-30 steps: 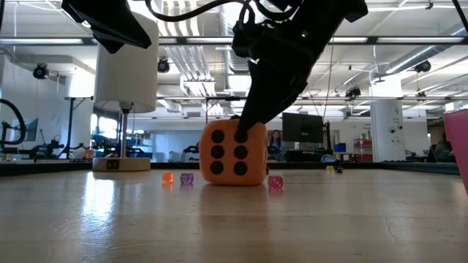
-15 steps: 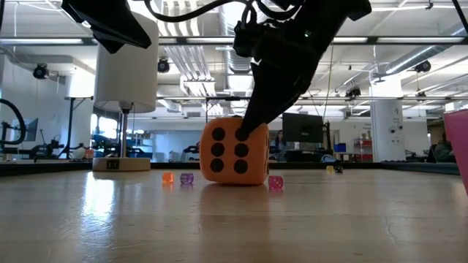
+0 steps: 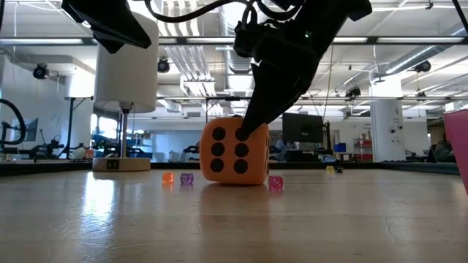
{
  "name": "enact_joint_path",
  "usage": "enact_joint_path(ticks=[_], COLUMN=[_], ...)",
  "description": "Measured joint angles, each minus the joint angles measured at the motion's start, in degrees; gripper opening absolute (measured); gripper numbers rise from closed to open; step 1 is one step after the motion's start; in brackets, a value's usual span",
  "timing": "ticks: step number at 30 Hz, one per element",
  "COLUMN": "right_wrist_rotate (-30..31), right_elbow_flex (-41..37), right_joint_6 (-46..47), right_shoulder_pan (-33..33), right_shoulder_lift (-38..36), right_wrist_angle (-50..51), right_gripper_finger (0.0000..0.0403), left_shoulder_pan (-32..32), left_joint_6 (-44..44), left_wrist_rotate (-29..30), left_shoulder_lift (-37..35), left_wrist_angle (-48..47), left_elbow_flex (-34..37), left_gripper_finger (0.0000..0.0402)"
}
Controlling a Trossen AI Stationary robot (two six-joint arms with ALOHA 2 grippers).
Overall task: Pick & Place Dice
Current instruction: Put the large orange die into the bin
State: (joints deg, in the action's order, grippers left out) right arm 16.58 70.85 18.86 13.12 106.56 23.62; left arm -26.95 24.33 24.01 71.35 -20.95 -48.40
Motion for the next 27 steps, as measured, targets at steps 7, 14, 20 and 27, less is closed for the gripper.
enact_joint_path(ticks=[7,14,20,27], right_wrist_rotate=[-0.3,-2.4,-1.9,-1.1], right_elbow_flex=[0.7,2.1,3.4,3.9], right_joint_6=[-1.4,-2.4,-2.3,-2.3], right_shoulder_pan=[0.1,1.3,1.6,1.5], right_shoulder_lift=[0.0,0.0,0.1,0.1], right_wrist_angle=[0.5,3.1,4.8,4.7], right_gripper_finger=[0.0396,0.0396,0.0396,0.0396], left_shoulder_pan=[0.0,0.0,0.0,0.0], left_joint_6=[0.0,0.0,0.0,0.0], left_wrist_rotate=[0.0,0.0,0.0,0.0], left_shoulder_lift=[0.0,0.0,0.0,0.0], left_wrist_angle=[0.0,0.0,0.0,0.0], left_elbow_flex=[0.0,0.0,0.0,0.0], left_gripper_finger=[0.0036,0.0036,0.0036,0.0036])
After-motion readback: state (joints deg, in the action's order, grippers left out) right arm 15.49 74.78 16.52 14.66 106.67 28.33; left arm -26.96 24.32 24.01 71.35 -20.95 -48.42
